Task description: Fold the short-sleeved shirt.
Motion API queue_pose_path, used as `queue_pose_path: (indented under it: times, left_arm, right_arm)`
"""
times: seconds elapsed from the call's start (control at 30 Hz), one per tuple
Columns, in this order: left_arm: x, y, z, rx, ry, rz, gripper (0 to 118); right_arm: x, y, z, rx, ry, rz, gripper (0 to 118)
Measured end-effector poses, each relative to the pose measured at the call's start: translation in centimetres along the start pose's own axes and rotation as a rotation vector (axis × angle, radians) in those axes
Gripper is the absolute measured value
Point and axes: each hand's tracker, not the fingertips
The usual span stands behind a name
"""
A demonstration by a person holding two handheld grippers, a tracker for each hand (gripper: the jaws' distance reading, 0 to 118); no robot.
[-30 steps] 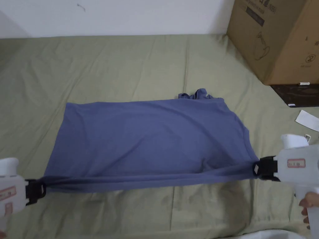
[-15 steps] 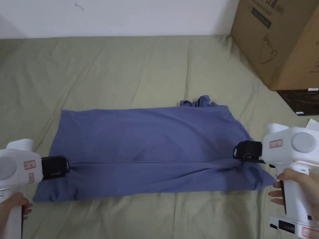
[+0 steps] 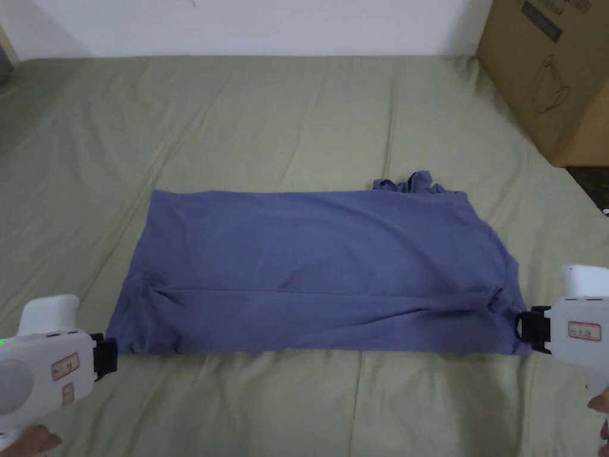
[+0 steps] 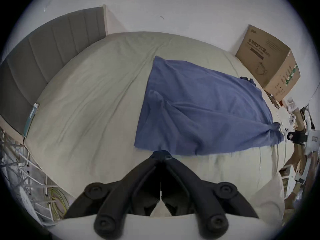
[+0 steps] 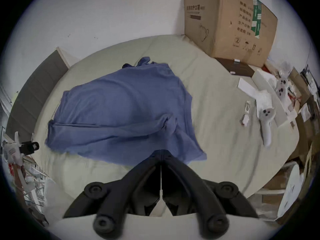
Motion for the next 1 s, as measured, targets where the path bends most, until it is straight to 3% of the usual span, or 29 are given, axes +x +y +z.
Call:
queue_pose_path:
  times: [0.1, 0.13, 0.2, 0.23, 0.27, 0.37, 0.43, 0.47, 0.53, 0.57, 0.6, 0.63, 0.67, 0.83, 0.93, 0.97, 1.0]
  left_arm:
    - [-0.7, 0.7, -1.0, 0.009, -0.013, -0.002, 2]
    - [-1.2, 1.1, -1.7, 0.011, -0.014, 0.002, 15]
    - [-1.7, 2.0, -3.4, 0.008, 0.001, 0.025, 73]
    - [-2.0, 2.3, -4.3, -0.001, 0.008, 0.044, 88]
    - [-2.2, 2.6, -5.1, -0.011, 0.016, 0.074, 93]
    - [-2.4, 2.8, -7.4, -0.075, 0.033, 0.076, 91]
    - [-2.2, 2.3, -8.6, -0.136, 0.032, 0.074, 67]
    - [-1.9, 2.2, -8.7, -0.145, 0.108, 0.048, 62]
    - [-1.4, 2.5, -7.5, -0.107, 0.079, 0.037, 28]
    - [-1.3, 2.7, -7.0, -0.095, 0.084, 0.034, 14]
    - [-1.5, 2.9, -6.7, -0.077, 0.057, 0.041, 11]
    - [-1.5, 3.1, -6.6, -0.081, -0.007, 0.084, 11]
    - [-1.6, 3.0, -6.1, -0.090, 0.010, 0.090, 11]
    - [-0.8, 3.3, -5.3, -0.074, 0.028, 0.042, 11]
    - [-0.7, 3.5, -4.9, -0.069, 0.032, 0.029, 10]
    - [-0.7, 3.6, -4.8, -0.066, 0.031, 0.027, 11]
    - [-0.7, 3.8, -4.7, -0.068, 0.028, 0.029, 11]
  right_arm:
    - [-0.2, -0.9, -0.3, -0.015, -0.013, -0.008, 0]
    - [-0.1, -1.1, -0.5, -0.018, -0.012, -0.015, 0]
    - [0.3, -1.5, -0.6, -0.028, -0.008, -0.054, 0]
    - [0.5, -1.7, -0.7, -0.027, -0.003, -0.069, 0]
    - [0.7, -2.0, -0.7, -0.027, 0.001, -0.081, 0]
    - [1.1, -2.5, -0.7, -0.037, -0.009, -0.093, 0]
    - [1.4, -2.7, -0.7, -0.040, -0.018, -0.095, 0]
    - [1.5, -2.8, -0.7, -0.040, -0.021, -0.094, 0]
    - [1.8, -2.9, -1.0, -0.034, -0.032, -0.079, 5]
    - [2.1, -2.8, -1.5, -0.030, -0.043, -0.067, 23]
    - [2.2, -2.6, -1.7, -0.032, -0.055, -0.060, 62]
    - [2.4, -2.4, -2.1, -0.036, -0.059, -0.059, 83]
    - [2.5, -2.0, -2.5, -0.044, -0.065, -0.058, 85]
    - [3.5, 0.3, -5.2, -0.038, -0.054, -0.107, 85]
    - [4.1, 1.0, -8.9, -0.117, -0.067, -0.089, 83]
    - [4.0, 1.1, -9.8, -0.152, -0.068, -0.088, 74]
    - [3.7, 1.0, -9.8, -0.149, -0.055, -0.096, 42]
